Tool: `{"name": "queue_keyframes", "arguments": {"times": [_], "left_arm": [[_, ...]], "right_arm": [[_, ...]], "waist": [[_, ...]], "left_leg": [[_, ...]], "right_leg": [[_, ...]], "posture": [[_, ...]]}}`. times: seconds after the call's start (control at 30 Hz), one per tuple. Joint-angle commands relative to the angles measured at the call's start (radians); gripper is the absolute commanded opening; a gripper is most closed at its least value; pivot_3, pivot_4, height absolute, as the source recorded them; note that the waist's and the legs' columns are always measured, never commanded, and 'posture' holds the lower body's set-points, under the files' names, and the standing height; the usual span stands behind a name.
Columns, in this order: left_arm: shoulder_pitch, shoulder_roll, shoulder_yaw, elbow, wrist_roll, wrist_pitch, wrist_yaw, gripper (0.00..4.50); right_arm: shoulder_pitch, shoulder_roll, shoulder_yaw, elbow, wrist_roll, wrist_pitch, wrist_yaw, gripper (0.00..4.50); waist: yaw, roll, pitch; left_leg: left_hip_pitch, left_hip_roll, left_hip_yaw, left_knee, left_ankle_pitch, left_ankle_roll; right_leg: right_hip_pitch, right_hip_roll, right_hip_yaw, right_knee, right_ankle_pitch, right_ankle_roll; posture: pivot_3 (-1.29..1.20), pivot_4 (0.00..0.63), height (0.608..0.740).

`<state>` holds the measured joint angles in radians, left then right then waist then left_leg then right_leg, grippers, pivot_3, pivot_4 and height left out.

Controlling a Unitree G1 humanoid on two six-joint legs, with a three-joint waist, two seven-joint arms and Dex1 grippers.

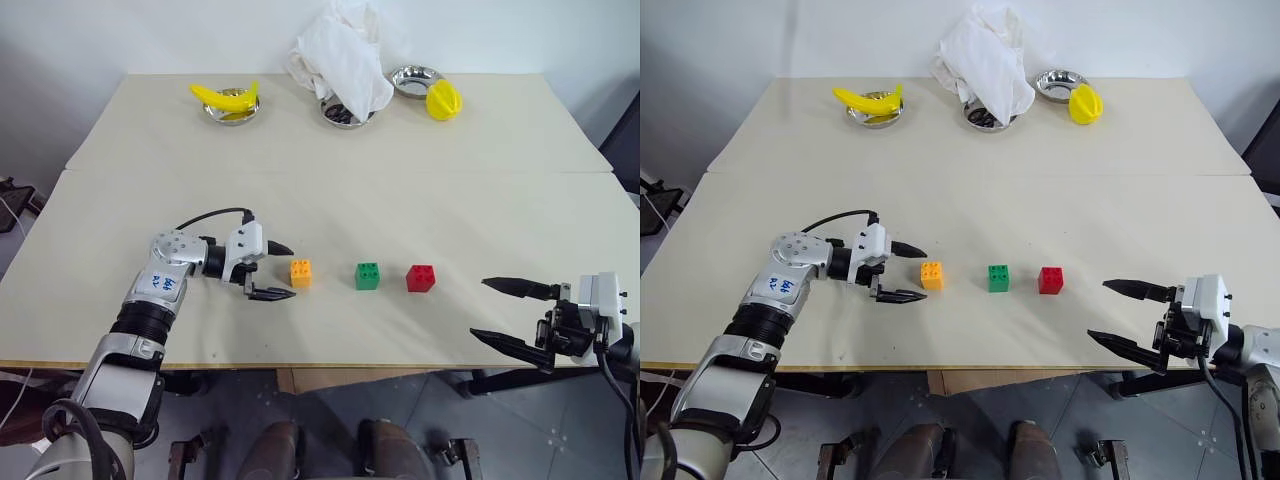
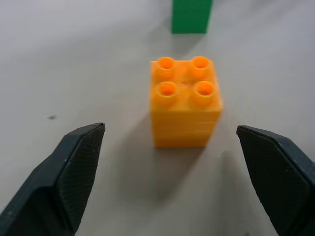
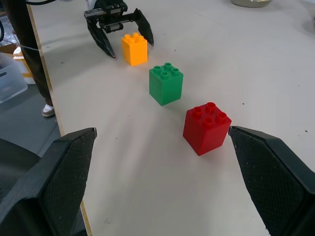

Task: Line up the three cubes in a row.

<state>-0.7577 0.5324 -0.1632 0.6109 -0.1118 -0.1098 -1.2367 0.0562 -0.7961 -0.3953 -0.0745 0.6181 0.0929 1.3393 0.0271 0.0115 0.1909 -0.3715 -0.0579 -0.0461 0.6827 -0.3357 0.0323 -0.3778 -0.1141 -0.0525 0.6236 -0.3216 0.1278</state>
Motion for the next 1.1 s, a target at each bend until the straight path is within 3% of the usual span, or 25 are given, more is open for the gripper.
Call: {"name": "queue_keyframes", "arguments": {"times": [0.03, 0.33, 0.7, 0.93, 1.1], "left_arm": [[-0.019, -0.006, 0.023, 0.007, -0.004, -0.021, 0.015, 4.49], [-0.026, -0.018, 0.023, 0.021, 0.001, -0.028, 0.035, 4.49], [0.072, 0.096, 0.099, -0.074, -0.058, -0.024, -0.011, 4.49], [0.384, 0.278, 0.294, -0.313, -0.202, -0.029, -0.09, 4.49], [0.616, 0.372, 0.472, -0.424, -0.259, 0.009, -0.045, 4.49]], "right_arm": [[-0.004, 0.004, -0.007, -0.006, 0.016, -0.008, 0.005, 4.5], [0.004, 0.008, -0.006, -0.013, 0.017, -0.005, 0.007, 4.5], [-0.015, 0.019, 0.017, 0.014, 0.012, -0.017, 0.029, 4.5], [-0.019, -0.026, 0.0, 0.05, 0.022, -0.021, 0.1, 4.5], [-0.024, -0.088, -0.021, 0.135, 0.0, -0.056, 0.182, 4.5]], "waist": [[0.0, 0.0, 0.0], [-0.001, 0.0, 0.0], [-0.004, 0.0, 0.0], [-0.012, 0.0, 0.0], [-0.008, 0.001, 0.0]], "left_leg": [[0.0, 0.0, 0.0, 0.0, 0.0, 0.0], [0.0, 0.0, 0.0, 0.0, 0.0, 0.0], [0.0, 0.0, 0.0, 0.0, 0.0, 0.0], [0.0, 0.001, 0.0, -0.001, 0.0, 0.0], [0.001, 0.001, 0.0, -0.002, -0.001, 0.0]], "right_leg": [[0.0, 0.0, 0.0, 0.0, 0.0, 0.0], [0.0, 0.0, 0.0, 0.0, 0.0, 0.0], [-0.001, 0.0, 0.0, 0.0, 0.0, 0.0], [-0.001, -0.001, 0.001, -0.001, 0.0, 0.0], [0.0, -0.002, 0.001, -0.004, 0.0, -0.001]], "posture": [[0.0, 0.15, 0.74], [0.0, 0.15, 0.74], [0.0, 0.15, 0.74], [0.0, 0.15, 0.74], [0.0, 0.15, 0.74]]}}
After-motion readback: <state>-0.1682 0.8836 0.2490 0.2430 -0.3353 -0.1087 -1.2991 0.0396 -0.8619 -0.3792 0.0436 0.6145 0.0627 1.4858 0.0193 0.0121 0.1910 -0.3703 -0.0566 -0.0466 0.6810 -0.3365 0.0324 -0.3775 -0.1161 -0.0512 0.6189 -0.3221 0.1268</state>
